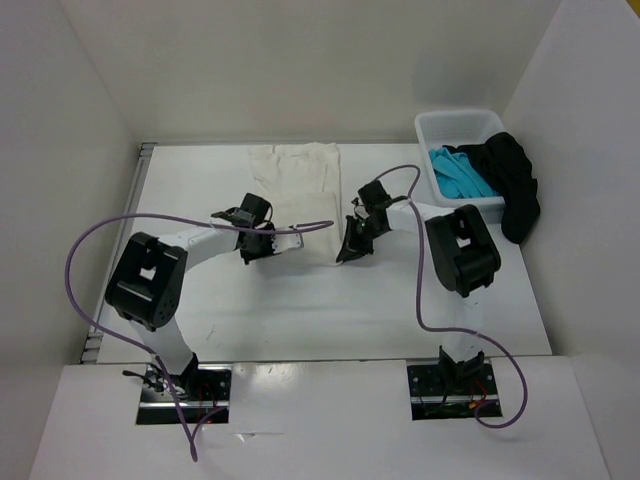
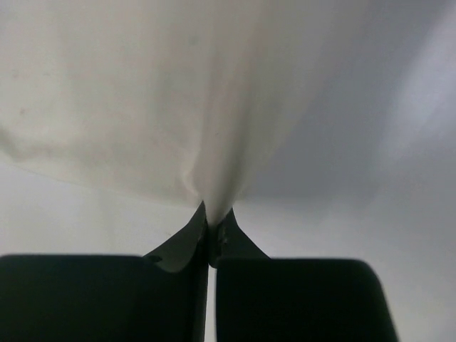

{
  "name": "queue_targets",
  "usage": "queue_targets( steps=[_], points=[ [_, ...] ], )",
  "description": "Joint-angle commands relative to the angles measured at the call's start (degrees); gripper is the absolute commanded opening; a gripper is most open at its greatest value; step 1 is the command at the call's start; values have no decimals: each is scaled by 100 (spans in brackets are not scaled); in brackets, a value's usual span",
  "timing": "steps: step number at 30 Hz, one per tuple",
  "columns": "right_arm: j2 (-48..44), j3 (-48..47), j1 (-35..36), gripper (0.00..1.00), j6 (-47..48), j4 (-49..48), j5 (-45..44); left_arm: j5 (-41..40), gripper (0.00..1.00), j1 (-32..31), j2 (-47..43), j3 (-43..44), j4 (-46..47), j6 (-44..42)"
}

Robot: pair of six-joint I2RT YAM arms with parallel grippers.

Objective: Fold and stack the t-shirts

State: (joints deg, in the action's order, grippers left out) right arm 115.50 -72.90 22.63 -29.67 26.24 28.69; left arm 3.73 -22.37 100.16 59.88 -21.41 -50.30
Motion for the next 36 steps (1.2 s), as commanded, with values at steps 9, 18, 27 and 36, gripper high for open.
queue_targets(
  steps=[9,18,27,36],
  points=[
    [-2909,1868,1023,0,6,1638,-294,664,0,-628,-2281,-266,-2745,495],
    [-4683,1921,1859,0,-891,2877,-118,1446,0,-1147,-3020,559,-4661,556],
    [-4731,1385,1245,0,-709,2878,410,2808,0,-313,-1881,1737,-5162,671],
    [-2745,-21,-73,0,558,2808,497,3240,0,865,-315,2959,-4592,1313]
  ],
)
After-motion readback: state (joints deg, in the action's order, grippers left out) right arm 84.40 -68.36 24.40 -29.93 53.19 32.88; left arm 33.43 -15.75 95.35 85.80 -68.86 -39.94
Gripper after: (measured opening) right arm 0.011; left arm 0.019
